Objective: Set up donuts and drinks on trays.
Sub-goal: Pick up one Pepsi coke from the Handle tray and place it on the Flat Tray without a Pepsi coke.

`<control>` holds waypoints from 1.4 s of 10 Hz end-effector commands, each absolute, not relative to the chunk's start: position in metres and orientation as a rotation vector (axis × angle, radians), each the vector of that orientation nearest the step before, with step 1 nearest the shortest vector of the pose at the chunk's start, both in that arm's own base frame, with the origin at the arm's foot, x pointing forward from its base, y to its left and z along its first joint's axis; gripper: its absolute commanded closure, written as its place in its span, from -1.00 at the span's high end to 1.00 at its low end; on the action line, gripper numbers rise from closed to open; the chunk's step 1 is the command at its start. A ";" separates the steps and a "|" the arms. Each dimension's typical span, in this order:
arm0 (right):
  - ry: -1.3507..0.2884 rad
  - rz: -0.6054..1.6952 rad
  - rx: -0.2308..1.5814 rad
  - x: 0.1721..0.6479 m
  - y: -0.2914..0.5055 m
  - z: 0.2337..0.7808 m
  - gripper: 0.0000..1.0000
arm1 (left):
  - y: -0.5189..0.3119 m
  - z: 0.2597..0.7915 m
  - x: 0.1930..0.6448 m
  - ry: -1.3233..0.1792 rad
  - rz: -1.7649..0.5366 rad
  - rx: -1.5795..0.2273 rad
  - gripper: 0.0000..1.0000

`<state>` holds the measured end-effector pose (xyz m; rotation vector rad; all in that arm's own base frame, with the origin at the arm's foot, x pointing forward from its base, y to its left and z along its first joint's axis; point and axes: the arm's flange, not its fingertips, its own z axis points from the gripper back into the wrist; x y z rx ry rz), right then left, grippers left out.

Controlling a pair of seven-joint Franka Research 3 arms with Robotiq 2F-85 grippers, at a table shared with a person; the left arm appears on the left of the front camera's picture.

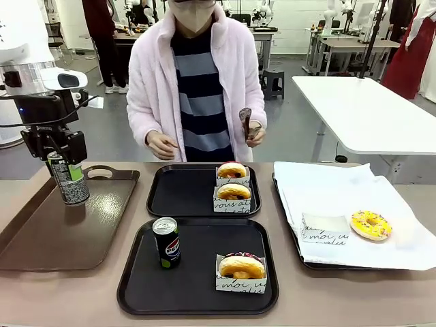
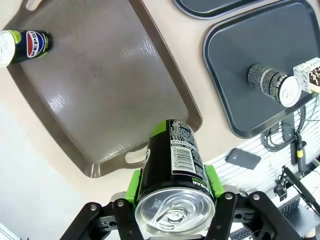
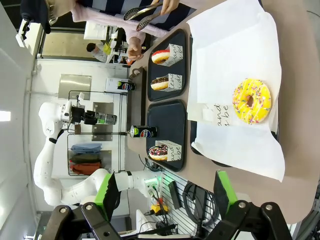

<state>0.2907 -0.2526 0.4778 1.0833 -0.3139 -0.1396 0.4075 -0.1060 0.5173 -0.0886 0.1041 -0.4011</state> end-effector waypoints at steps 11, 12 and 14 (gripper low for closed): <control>-0.330 -0.136 1.098 0.291 -0.253 0.477 1.00 | -0.162 0.502 0.443 0.051 -0.401 -0.042 0.17; -0.330 -0.136 1.098 0.291 -0.253 0.477 1.00 | -0.172 0.499 0.449 0.045 -0.400 -0.044 0.17; -0.330 -0.136 1.098 0.291 -0.253 0.477 1.00 | -0.203 0.489 0.468 0.035 -0.422 -0.059 0.17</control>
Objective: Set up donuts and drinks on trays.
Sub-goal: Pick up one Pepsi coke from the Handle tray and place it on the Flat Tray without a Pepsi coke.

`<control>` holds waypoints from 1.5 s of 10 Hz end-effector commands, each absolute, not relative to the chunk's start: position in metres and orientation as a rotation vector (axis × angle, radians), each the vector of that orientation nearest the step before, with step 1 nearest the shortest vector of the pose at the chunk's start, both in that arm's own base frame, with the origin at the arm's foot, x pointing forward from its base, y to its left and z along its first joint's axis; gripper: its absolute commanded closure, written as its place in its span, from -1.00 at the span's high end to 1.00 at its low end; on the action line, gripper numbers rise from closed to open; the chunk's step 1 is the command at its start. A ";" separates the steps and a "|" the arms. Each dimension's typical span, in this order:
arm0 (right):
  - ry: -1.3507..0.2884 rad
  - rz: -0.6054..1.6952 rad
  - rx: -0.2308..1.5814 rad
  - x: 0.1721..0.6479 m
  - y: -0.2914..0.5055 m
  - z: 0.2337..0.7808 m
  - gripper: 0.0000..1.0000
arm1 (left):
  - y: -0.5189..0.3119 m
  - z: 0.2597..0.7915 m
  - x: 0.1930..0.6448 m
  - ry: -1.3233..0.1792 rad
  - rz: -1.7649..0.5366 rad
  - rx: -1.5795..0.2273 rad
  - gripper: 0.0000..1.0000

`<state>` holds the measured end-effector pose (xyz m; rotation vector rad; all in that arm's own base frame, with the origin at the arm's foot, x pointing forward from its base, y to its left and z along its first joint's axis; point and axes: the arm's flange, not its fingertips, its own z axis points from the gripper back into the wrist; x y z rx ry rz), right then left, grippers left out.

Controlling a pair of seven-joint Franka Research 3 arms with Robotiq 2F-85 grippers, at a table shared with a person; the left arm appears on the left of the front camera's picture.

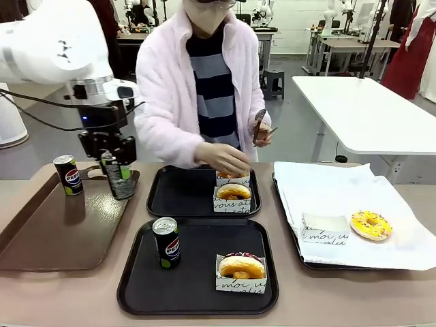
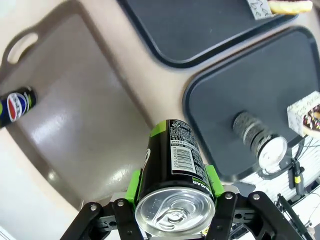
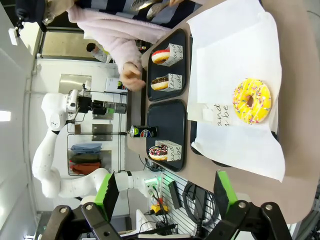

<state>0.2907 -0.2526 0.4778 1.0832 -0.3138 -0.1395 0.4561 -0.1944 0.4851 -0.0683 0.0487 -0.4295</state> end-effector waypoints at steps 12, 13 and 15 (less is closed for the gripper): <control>-0.330 -0.136 1.098 0.291 -0.253 0.477 1.00 | -0.116 0.517 0.348 0.021 -0.668 -0.138 0.17; -0.330 -0.136 1.098 0.291 -0.253 0.477 1.00 | -0.115 0.518 0.347 0.012 -0.660 -0.143 0.17; -0.330 -0.136 1.098 0.291 -0.253 0.477 1.00 | -0.115 0.520 0.350 -0.010 -0.625 -0.170 0.17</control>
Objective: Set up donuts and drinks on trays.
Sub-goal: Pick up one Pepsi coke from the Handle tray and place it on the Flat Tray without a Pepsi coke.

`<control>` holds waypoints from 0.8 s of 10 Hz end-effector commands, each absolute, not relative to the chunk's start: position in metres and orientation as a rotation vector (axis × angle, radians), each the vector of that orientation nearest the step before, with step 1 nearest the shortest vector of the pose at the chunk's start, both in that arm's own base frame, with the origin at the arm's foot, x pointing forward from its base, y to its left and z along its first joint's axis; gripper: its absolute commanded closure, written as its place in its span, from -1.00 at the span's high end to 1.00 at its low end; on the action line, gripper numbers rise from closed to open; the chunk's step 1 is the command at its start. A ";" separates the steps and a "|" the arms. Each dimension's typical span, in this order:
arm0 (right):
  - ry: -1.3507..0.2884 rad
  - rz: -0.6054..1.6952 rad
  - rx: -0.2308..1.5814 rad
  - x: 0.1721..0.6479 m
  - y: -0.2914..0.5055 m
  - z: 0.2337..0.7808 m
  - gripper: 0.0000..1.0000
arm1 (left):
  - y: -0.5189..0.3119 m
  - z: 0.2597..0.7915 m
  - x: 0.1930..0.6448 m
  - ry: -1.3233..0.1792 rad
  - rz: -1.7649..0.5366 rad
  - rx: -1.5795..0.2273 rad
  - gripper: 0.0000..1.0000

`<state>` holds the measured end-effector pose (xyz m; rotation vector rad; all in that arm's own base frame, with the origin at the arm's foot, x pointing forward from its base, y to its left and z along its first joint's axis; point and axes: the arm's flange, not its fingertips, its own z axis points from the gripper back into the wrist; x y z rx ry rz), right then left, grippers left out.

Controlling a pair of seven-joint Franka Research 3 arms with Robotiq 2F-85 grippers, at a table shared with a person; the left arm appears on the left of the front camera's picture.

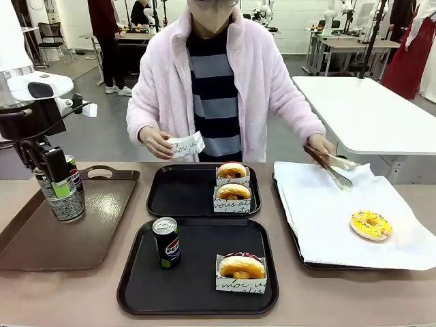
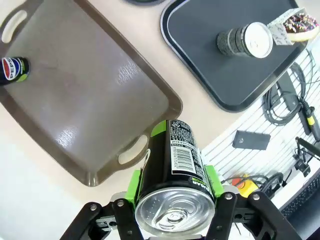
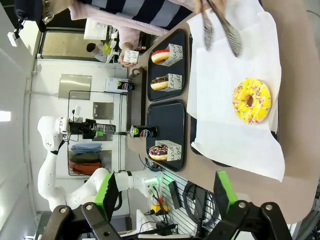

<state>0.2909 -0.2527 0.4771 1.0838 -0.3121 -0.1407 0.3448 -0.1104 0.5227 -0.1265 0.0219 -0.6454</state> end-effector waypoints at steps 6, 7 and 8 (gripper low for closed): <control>-0.330 -0.136 1.098 0.291 -0.253 0.477 1.00 | -0.164 0.510 0.404 -0.085 -0.561 -0.116 0.17; -0.330 -0.136 1.098 0.291 -0.253 0.477 1.00 | -0.175 0.506 0.417 -0.080 -0.554 -0.102 0.17; -0.330 -0.136 1.098 0.291 -0.253 0.477 1.00 | -0.184 0.503 0.428 -0.069 -0.547 -0.102 0.17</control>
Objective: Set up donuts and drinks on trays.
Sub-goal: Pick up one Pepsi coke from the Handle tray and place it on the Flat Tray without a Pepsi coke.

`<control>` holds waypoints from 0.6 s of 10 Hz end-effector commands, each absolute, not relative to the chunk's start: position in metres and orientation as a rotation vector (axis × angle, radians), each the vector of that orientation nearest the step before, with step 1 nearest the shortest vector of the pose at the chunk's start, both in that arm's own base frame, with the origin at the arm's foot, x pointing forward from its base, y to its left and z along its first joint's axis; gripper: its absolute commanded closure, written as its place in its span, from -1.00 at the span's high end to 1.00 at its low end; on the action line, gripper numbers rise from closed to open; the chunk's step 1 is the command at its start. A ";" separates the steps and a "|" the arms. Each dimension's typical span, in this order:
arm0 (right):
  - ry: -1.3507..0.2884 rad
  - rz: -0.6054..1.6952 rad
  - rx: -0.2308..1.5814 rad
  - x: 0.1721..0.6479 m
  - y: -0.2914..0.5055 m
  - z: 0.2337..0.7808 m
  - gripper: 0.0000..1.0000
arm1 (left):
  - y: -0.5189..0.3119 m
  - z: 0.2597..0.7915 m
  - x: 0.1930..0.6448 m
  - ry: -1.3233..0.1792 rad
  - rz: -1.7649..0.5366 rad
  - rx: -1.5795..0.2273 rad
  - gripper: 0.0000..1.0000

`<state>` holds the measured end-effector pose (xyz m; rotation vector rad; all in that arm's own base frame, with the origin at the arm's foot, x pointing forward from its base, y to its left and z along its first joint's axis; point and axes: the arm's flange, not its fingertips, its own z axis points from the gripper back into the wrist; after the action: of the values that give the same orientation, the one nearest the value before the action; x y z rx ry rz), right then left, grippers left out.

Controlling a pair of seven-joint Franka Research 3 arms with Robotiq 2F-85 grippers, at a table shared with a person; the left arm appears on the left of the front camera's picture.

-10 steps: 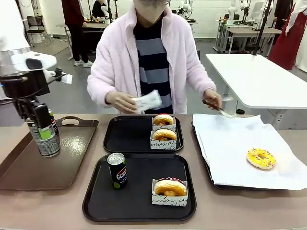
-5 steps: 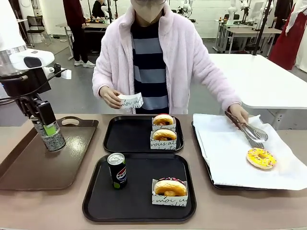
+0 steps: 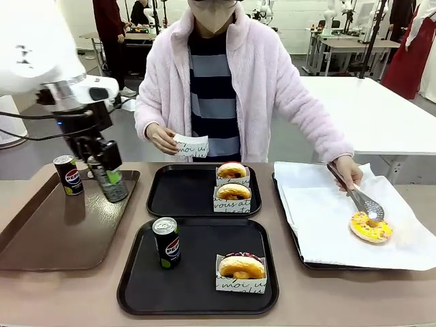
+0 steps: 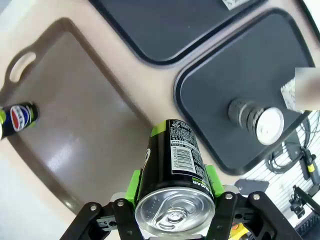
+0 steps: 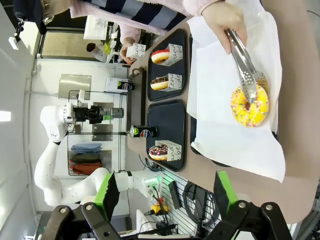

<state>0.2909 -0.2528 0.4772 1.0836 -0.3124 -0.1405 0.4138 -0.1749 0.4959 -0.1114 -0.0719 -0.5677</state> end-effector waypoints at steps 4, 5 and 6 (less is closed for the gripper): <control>-0.330 -0.136 1.098 0.291 -0.253 0.477 1.00 | -0.210 0.498 0.461 -0.063 -0.446 -0.100 0.17; -0.330 -0.136 1.098 0.291 -0.253 0.477 1.00 | -0.203 0.489 0.449 -0.048 -0.542 -0.122 0.17; -0.330 -0.136 1.098 0.291 -0.253 0.477 1.00 | -0.203 0.489 0.449 -0.048 -0.542 -0.122 0.17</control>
<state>0.2910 -0.2528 0.4773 1.0836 -0.3124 -0.1405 0.4563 -0.2066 0.4864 -0.1262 -0.0410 -0.5135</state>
